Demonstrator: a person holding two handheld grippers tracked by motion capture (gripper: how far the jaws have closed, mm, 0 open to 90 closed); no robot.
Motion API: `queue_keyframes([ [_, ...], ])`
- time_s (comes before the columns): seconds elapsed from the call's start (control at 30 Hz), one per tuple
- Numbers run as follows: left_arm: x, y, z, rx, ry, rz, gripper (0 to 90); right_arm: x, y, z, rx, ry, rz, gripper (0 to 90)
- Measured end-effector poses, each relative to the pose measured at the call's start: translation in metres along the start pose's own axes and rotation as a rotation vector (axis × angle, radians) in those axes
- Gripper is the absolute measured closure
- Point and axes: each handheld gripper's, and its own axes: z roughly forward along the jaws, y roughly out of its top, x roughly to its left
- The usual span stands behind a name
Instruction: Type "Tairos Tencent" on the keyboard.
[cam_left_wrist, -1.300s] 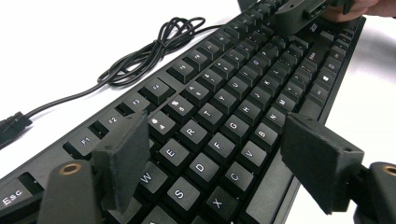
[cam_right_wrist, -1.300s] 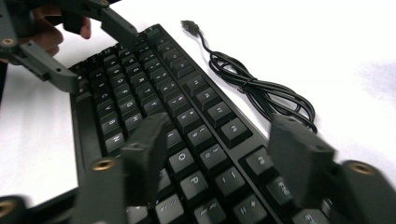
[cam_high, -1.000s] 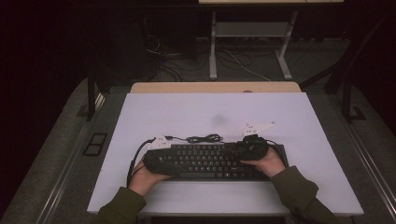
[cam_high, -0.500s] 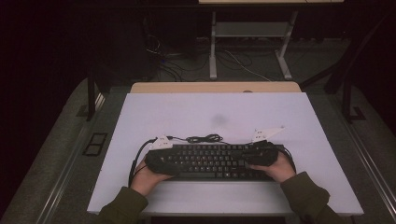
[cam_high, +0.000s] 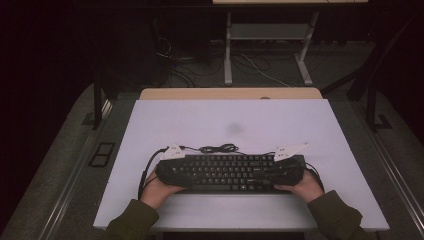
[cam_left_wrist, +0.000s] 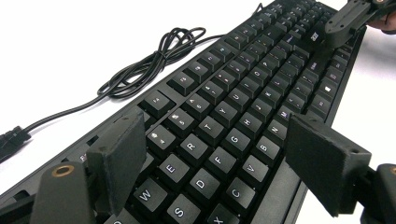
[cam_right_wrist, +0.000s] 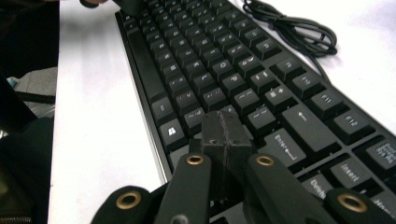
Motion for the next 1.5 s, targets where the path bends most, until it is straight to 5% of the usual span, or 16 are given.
queue_keyframes([
  [0.73, -0.001, 0.007, 0.001, -0.022, 0.002, -0.008, 25.2, 0.003, -0.003, 0.013, 0.077, -0.021, -0.054, 89.3],
  [0.93, 0.002, 0.01, 0.003, -0.029, 0.002, -0.004, 41.4, 0.002, -0.003, 0.013, 0.073, -0.018, -0.054, 89.3],
  [1.3, 0.005, 0.012, 0.017, 0.027, -0.029, 0.008, 88.2, 0.003, -0.003, 0.013, 0.073, -0.02, -0.051, 89.3],
  [1.5, 0.003, 0.015, 0.026, 0.078, -0.027, 0.019, 89.2, 0.003, -0.004, 0.013, 0.072, -0.018, -0.048, 89.4],
])
